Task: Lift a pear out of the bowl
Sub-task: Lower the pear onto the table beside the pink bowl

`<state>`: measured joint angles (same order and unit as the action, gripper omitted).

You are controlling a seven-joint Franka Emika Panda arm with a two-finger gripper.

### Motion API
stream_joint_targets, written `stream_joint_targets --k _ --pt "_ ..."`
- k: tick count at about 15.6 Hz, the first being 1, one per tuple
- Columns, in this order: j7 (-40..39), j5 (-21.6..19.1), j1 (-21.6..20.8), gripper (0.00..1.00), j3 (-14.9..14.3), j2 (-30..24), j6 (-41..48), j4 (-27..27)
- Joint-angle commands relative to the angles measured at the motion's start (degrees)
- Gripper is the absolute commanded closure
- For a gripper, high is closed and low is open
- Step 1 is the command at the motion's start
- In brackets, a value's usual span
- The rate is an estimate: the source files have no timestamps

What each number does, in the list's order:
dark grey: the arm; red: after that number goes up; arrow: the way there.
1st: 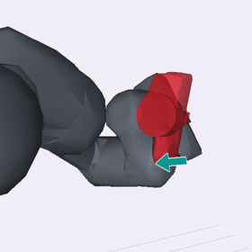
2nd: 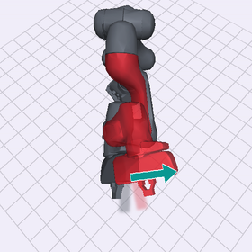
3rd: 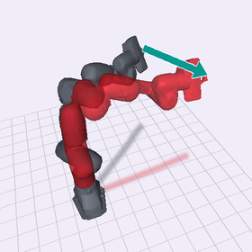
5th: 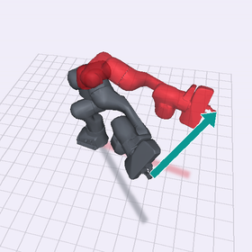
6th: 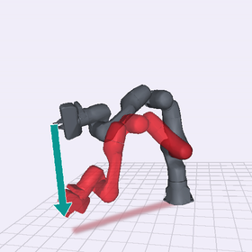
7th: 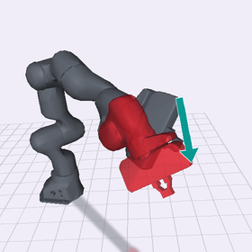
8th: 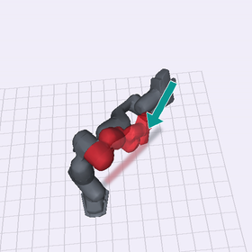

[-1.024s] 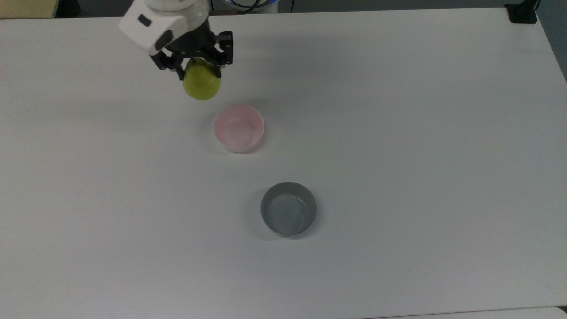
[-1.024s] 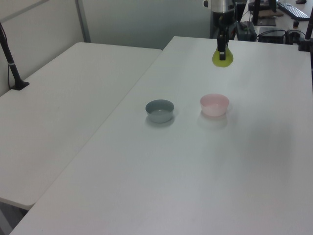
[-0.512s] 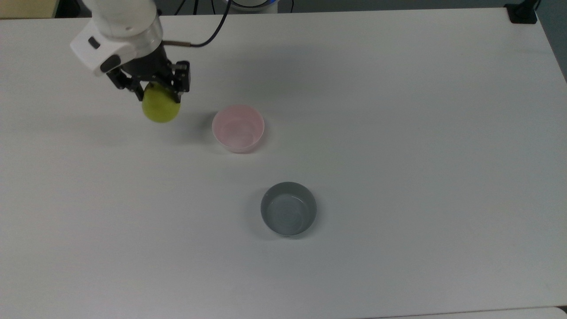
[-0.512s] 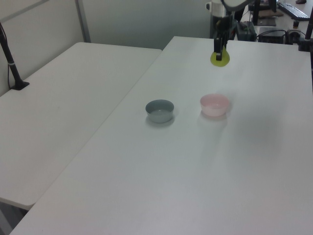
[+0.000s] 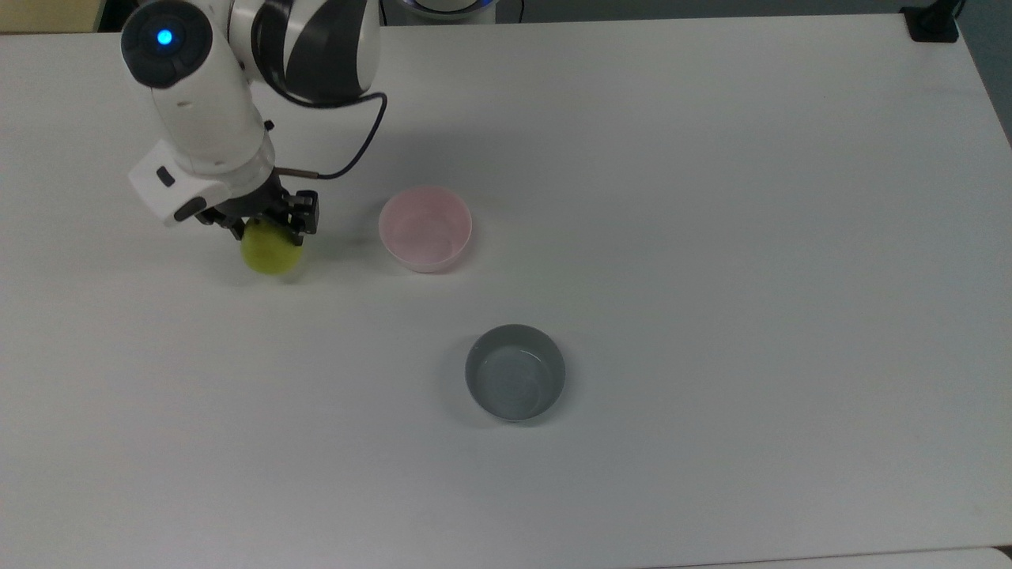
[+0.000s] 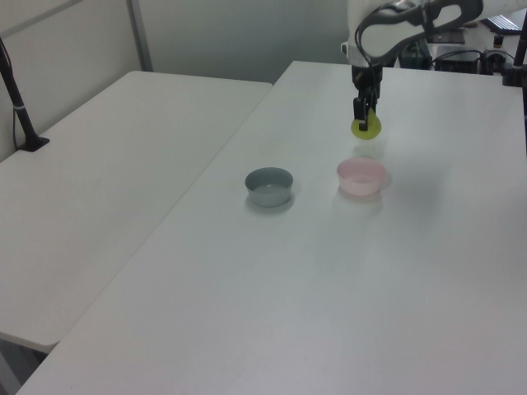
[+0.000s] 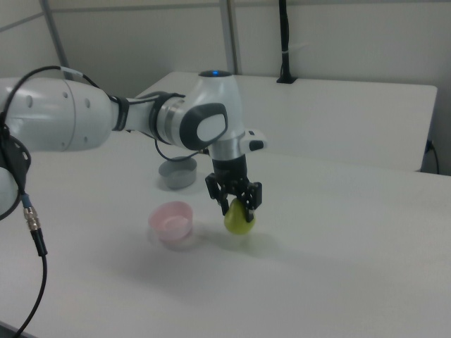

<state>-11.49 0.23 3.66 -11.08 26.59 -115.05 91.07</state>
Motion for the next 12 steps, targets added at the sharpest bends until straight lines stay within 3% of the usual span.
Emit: stream_joint_targets --k 1,4,6,8,12 --pt "1.30 1.09 0.21 0.49 -0.26 1.01 -3.77 0.95" --pt "1.30 1.09 0.47 0.48 -0.26 1.62 -4.57 0.95" --pt "1.30 1.18 0.56 0.34 -0.34 1.80 -4.92 0.95" --pt "1.39 1.18 0.65 0.04 -0.26 1.80 -4.83 0.95" --pt "1.47 1.09 0.56 0.00 -0.34 1.19 -4.13 0.69"
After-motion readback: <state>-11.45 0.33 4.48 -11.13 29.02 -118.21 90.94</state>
